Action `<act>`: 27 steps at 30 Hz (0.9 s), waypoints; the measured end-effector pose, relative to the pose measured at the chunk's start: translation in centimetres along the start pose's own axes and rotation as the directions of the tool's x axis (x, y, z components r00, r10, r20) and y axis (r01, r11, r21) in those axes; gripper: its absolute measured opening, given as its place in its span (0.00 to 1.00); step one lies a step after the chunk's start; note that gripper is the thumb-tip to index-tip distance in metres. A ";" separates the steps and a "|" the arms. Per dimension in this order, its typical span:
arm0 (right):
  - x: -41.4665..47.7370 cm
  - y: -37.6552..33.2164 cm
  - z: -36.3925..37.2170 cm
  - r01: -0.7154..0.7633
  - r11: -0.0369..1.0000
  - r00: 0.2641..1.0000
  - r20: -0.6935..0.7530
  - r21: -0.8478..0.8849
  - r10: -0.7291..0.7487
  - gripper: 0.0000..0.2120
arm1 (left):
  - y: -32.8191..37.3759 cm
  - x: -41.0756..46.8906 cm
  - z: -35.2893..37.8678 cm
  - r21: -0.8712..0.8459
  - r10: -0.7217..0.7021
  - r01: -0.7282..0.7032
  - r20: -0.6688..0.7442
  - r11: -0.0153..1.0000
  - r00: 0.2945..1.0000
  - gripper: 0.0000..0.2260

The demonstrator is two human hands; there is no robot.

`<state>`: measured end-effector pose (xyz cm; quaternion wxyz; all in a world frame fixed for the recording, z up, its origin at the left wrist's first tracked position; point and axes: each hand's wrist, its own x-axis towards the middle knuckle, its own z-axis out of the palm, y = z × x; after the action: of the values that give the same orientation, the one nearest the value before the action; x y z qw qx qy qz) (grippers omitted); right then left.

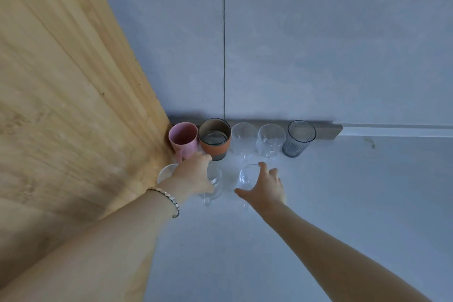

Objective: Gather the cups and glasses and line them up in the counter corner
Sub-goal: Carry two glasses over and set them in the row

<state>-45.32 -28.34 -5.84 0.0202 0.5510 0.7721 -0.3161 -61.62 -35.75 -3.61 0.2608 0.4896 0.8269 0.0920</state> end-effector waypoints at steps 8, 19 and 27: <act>0.5 -1.6 1.6 0.021 1.000 0.999 0.032 0.001 -0.021 0.46 | -0.8 0.0 0.2 -0.085 0.019 -0.024 -0.059 0.996 0.998 0.23; -0.2 -1.1 0.3 0.100 0.994 0.986 0.126 0.044 -0.105 0.48 | -0.5 -0.2 0.6 -0.067 -0.021 0.016 -0.069 0.998 0.997 0.27; -1.7 5.0 -6.2 0.134 0.980 0.964 0.249 -0.147 -0.095 0.26 | 7.2 -1.4 0.3 0.310 0.102 -0.068 -0.097 0.948 0.990 0.37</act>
<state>-38.38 -25.66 -2.57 0.1402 0.4593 0.8178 -0.3172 -55.46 -33.40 -0.45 0.1311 0.5534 0.8225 0.0012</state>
